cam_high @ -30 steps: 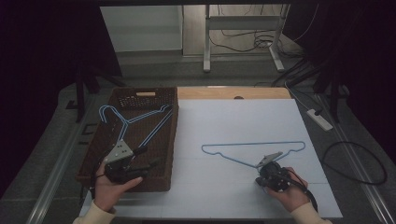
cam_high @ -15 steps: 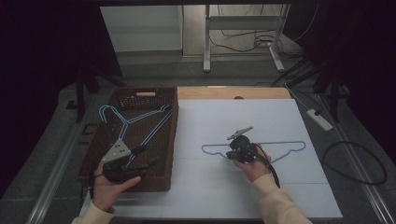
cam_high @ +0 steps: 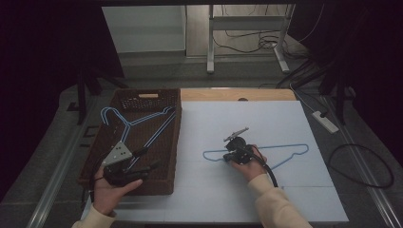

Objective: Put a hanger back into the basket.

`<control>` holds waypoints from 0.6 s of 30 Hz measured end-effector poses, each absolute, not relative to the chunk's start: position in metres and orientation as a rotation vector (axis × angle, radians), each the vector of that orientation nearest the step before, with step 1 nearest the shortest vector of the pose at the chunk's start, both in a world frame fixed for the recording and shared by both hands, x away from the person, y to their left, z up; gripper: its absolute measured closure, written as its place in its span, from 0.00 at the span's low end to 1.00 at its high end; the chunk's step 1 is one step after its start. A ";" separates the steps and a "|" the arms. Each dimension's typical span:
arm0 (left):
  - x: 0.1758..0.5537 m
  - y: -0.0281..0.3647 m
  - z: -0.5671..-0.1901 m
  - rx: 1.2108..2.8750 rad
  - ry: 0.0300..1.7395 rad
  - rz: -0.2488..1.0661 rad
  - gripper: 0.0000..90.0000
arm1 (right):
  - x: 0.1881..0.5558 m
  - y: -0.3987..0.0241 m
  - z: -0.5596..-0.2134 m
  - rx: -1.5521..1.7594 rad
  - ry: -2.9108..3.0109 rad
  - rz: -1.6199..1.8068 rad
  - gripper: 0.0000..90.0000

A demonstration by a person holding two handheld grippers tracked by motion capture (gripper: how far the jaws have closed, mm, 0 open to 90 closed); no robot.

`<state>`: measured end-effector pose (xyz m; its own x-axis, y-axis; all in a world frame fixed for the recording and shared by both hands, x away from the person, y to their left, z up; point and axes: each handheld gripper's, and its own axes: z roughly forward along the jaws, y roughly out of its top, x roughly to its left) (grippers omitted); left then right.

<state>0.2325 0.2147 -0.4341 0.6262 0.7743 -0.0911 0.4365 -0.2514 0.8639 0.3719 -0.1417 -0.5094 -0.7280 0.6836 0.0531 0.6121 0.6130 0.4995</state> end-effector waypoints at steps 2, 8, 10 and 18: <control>0.232 0.216 -0.434 1.883 0.966 0.441 0.40 | 0.366 -0.141 -0.510 1.072 2.706 0.759 1.00; 0.232 0.216 -0.433 1.881 0.969 0.444 0.40 | 0.342 -0.143 -0.511 1.011 2.765 0.798 1.00; 0.232 0.216 -0.434 1.884 0.968 0.442 0.40 | 0.335 -0.144 -0.511 0.981 2.795 0.809 1.00; 0.232 0.214 -0.434 1.887 0.965 0.441 0.40 | 0.312 -0.146 -0.511 0.897 2.842 0.815 1.00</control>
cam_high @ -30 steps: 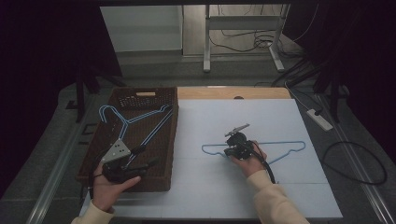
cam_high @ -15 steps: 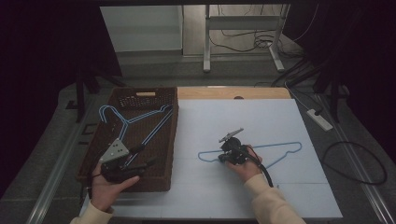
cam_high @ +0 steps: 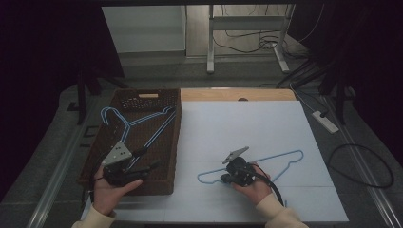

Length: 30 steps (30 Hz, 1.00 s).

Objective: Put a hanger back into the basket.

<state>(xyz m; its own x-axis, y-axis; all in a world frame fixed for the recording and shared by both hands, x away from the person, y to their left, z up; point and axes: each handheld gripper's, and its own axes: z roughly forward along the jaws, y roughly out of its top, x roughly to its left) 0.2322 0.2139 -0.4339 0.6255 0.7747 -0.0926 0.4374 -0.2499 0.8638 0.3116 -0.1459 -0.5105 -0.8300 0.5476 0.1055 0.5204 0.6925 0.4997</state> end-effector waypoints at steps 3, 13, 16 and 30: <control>0.232 0.213 -0.434 1.889 0.964 0.441 0.40 | 0.313 -0.148 -0.512 0.898 2.846 0.836 1.00; 0.232 0.213 -0.435 1.889 0.963 0.438 0.40 | 0.307 -0.189 -0.487 0.945 2.750 0.954 1.00; 0.232 0.212 -0.434 1.889 0.962 0.439 0.40 | 0.306 -0.209 -0.482 0.996 2.710 0.964 1.00; 0.231 0.207 -0.435 1.898 0.952 0.434 0.40 | 0.294 -0.266 -0.483 1.132 2.593 0.928 1.00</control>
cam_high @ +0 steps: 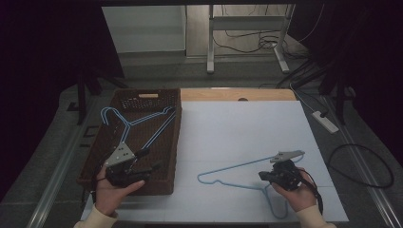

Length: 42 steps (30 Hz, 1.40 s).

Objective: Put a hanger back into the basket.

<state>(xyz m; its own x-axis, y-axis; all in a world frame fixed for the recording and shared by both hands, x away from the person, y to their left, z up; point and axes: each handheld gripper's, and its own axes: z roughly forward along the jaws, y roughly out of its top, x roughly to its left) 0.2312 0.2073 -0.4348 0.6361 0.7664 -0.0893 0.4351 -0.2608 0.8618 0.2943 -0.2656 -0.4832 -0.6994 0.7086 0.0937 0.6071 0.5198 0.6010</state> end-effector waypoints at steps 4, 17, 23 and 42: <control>0.230 0.206 -0.434 1.899 0.945 0.432 0.40 | 0.294 -0.266 -0.484 1.130 2.592 0.927 1.00; 0.230 0.202 -0.435 1.905 0.934 0.425 0.40 | 0.288 -0.276 -0.482 1.151 2.567 0.921 0.96; 0.230 0.198 -0.435 1.916 0.916 0.416 0.40 | 0.274 -0.285 -0.480 1.208 2.521 0.881 0.71; 0.236 0.185 -0.435 1.944 0.843 0.386 0.40 | 0.256 -0.272 -0.483 1.297 2.573 0.624 0.60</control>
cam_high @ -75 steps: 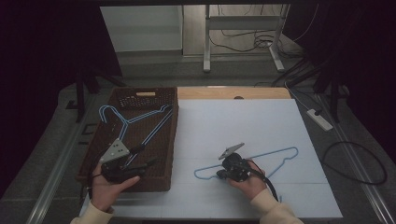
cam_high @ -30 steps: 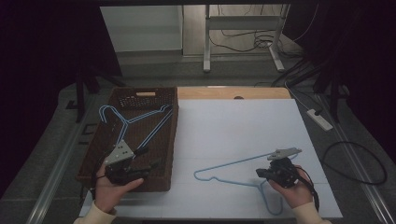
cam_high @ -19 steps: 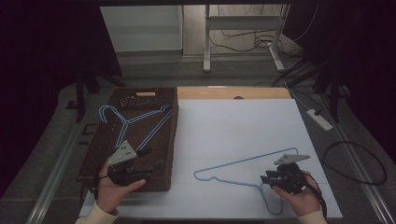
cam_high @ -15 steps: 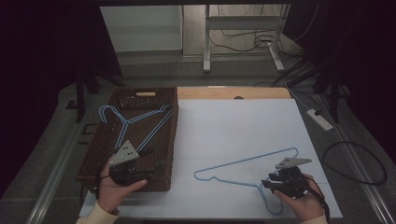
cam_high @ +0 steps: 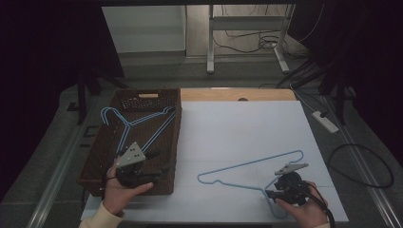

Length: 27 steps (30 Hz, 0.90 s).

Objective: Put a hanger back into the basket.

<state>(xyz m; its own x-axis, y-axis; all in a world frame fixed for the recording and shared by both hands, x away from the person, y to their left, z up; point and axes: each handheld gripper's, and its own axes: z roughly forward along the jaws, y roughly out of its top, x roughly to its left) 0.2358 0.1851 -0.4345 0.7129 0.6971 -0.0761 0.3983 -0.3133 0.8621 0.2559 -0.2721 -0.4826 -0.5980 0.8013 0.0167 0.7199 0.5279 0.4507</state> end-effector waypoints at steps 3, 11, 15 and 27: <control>0.237 0.184 -0.435 1.951 0.833 0.380 0.40 | 0.255 -0.268 -0.486 1.339 2.577 0.571 0.58; 0.238 0.183 -0.435 1.953 0.809 0.370 0.40 | 0.258 -0.246 -0.487 1.399 2.603 0.375 0.61; 0.239 0.183 -0.435 1.952 0.805 0.367 0.40 | 0.262 -0.241 -0.491 1.434 2.602 0.304 0.67; 0.236 0.177 -0.434 1.961 0.788 0.373 0.40 | 0.266 -0.233 -0.491 1.587 2.552 0.244 0.92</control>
<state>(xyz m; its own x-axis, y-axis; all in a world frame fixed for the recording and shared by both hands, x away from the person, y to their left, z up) 0.2357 0.1767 -0.4337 0.7454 0.6636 -0.0631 0.3723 -0.3360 0.8652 0.2661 -0.2333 -0.4912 -0.4403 0.8976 -0.0217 0.8772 0.4353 0.2026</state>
